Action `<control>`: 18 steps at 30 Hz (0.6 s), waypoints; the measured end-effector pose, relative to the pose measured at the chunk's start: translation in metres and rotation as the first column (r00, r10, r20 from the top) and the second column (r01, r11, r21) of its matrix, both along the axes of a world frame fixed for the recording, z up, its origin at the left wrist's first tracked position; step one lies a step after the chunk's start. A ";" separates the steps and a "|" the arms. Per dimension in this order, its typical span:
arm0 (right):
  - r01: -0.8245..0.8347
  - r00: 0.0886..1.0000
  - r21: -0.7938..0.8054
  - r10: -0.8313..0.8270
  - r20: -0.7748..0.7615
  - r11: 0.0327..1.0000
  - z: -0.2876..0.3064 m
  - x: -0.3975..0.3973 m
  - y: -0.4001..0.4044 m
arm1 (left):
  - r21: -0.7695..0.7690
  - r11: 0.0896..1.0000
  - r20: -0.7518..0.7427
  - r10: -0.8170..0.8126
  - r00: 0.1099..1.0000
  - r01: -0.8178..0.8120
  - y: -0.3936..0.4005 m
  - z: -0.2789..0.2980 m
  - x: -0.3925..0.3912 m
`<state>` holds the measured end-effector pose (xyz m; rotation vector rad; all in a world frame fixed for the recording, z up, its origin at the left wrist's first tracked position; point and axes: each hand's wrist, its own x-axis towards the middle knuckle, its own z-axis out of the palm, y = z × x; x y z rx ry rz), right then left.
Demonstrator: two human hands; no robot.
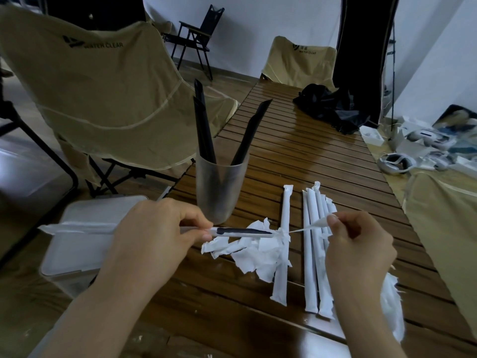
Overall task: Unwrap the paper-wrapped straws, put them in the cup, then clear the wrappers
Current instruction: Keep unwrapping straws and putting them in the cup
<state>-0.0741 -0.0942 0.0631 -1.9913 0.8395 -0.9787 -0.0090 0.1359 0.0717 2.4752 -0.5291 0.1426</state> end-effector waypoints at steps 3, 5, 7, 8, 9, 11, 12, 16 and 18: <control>-0.003 1.000 -0.004 0.003 -0.001 1.000 0.000 0.001 0.000 | 0.001 1.000 -0.021 -0.004 1.000 0.004 0.001 0.000 0.000; -0.022 1.000 0.007 0.022 -0.015 1.000 -0.001 0.001 -0.001 | 0.005 1.000 -0.025 -0.011 1.000 0.011 0.000 0.001 0.000; -0.073 0.996 0.018 0.074 -0.045 0.997 -0.002 0.003 0.000 | 0.011 1.000 -0.035 -0.022 0.999 0.023 0.000 0.000 0.000; -0.098 0.993 0.020 0.099 -0.058 0.995 -0.003 0.003 0.001 | 0.018 0.999 -0.044 -0.029 0.999 0.030 0.000 0.000 0.000; -0.112 0.992 0.019 0.113 -0.063 0.994 -0.003 0.004 0.002 | 0.031 0.999 -0.047 -0.034 0.998 0.036 0.001 -0.001 0.000; -0.100 0.994 0.000 0.100 -0.048 0.995 -0.003 0.004 0.002 | 0.060 0.997 -0.062 -0.042 0.997 0.046 0.002 -0.002 0.001; -0.083 0.996 -0.005 0.083 -0.035 0.997 -0.003 0.003 0.000 | 0.058 0.997 -0.070 -0.046 0.996 0.050 0.002 -0.003 0.002; -0.051 0.999 0.009 0.051 0.003 0.999 -0.005 0.004 -0.003 | 0.047 0.998 -0.091 -0.048 0.995 0.052 0.000 -0.005 0.002; -0.021 1.000 -0.005 0.021 0.019 1.000 -0.007 0.005 -0.004 | 0.059 0.997 -0.108 -0.049 0.993 0.056 -0.001 -0.005 0.001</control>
